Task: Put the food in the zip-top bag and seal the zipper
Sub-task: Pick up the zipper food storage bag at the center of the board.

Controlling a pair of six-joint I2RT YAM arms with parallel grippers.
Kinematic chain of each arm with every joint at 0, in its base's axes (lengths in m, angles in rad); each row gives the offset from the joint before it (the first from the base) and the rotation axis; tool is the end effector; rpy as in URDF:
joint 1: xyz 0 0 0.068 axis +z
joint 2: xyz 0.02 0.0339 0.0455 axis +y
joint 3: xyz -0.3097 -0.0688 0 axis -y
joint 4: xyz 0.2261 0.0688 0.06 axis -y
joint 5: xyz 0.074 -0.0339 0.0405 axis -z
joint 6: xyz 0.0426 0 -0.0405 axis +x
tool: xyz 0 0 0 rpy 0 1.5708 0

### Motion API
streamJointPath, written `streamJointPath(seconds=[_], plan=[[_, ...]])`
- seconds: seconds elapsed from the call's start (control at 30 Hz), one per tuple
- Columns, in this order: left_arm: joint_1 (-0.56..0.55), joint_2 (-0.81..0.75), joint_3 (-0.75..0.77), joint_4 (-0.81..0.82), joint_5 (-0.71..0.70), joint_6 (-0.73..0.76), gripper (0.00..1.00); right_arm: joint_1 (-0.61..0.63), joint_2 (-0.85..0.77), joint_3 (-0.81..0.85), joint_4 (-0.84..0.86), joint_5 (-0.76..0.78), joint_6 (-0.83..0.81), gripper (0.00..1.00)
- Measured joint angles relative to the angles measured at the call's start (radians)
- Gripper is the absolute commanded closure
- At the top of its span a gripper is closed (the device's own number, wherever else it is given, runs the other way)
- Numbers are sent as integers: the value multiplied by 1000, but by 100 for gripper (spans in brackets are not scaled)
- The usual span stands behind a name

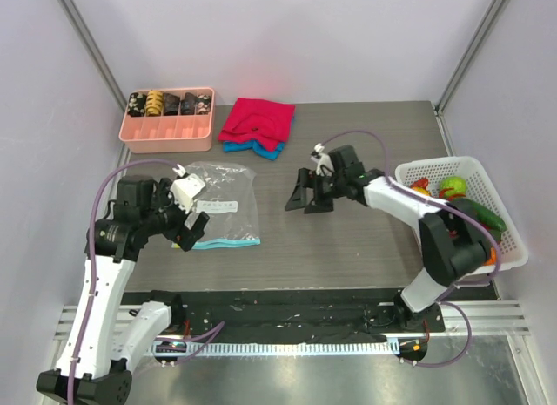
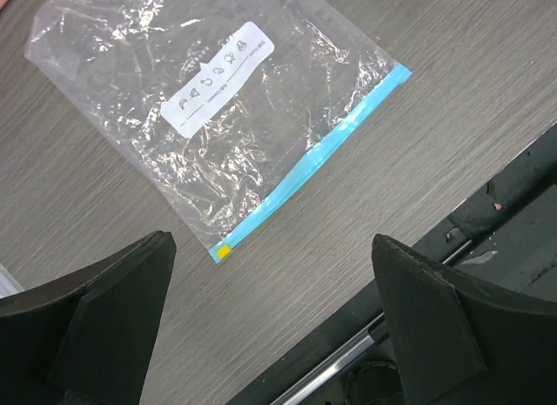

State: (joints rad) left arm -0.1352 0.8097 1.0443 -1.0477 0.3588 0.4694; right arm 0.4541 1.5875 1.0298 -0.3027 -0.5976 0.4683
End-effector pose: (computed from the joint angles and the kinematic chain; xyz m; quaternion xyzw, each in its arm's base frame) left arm 0.0878 -0.0270 0.3659 0.3352 0.8531 -0.1029 0.3864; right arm 0.2770 0.1619 0.2716 -0.0960 0.8967 0.3951 0.1748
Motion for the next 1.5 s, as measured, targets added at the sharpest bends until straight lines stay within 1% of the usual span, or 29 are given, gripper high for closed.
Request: streamJointPath(seconds=[0.13, 0.27, 0.33, 0.47, 0.53, 0.67, 0.7, 0.73, 0.8, 0.83, 0.87, 0.9, 0.93, 1.0, 1.13, 1.27, 1.4, 1.5], plan=[[0, -7, 0, 7, -8, -21, 0, 107, 128, -7, 218, -18, 159, 16], [0, 1, 2, 20, -16, -52, 0, 180, 244, -14, 394, -26, 285, 16], [0, 9, 8, 24, -15, -69, 0, 199, 283, -36, 456, -24, 323, 16], [0, 28, 30, 44, -4, -101, 0, 206, 312, -88, 560, -29, 384, 21], [0, 37, 40, 55, 5, -117, 0, 211, 336, -93, 625, -35, 409, 24], [0, 48, 61, 62, 13, -142, 0, 245, 412, -82, 778, -71, 469, 26], [0, 48, 64, 63, 14, -149, 0, 254, 430, -75, 806, -78, 482, 29], [0, 48, 66, 63, 16, -152, 0, 265, 449, -63, 830, -84, 497, 40], [0, 47, 68, 64, 20, -157, 0, 276, 484, -43, 867, -86, 517, 55], [0, 48, 68, 63, 21, -157, 1, 279, 499, -40, 876, -88, 526, 76], [0, 48, 68, 62, 21, -156, 2, 282, 507, -40, 875, -94, 534, 84], [0, 48, 68, 60, 23, -155, 6, 281, 508, -41, 860, -95, 533, 93], [0, 48, 68, 55, 26, -148, 8, 276, 506, -41, 835, -101, 537, 99], [1, 48, 68, 39, 31, -121, 14, 257, 491, -41, 776, -108, 532, 99], [0, 47, 51, 3, 50, -21, 18, 196, 369, -53, 630, -120, 512, 99], [-29, 58, -11, 5, 50, 59, 23, 154, 229, -46, 599, -154, 511, 99], [-135, 101, -72, 74, 24, 72, 27, 155, 190, -35, 581, -200, 513, 99], [-224, 108, -119, 152, -5, 70, 34, 154, 190, -35, 542, -229, 515, 99]])
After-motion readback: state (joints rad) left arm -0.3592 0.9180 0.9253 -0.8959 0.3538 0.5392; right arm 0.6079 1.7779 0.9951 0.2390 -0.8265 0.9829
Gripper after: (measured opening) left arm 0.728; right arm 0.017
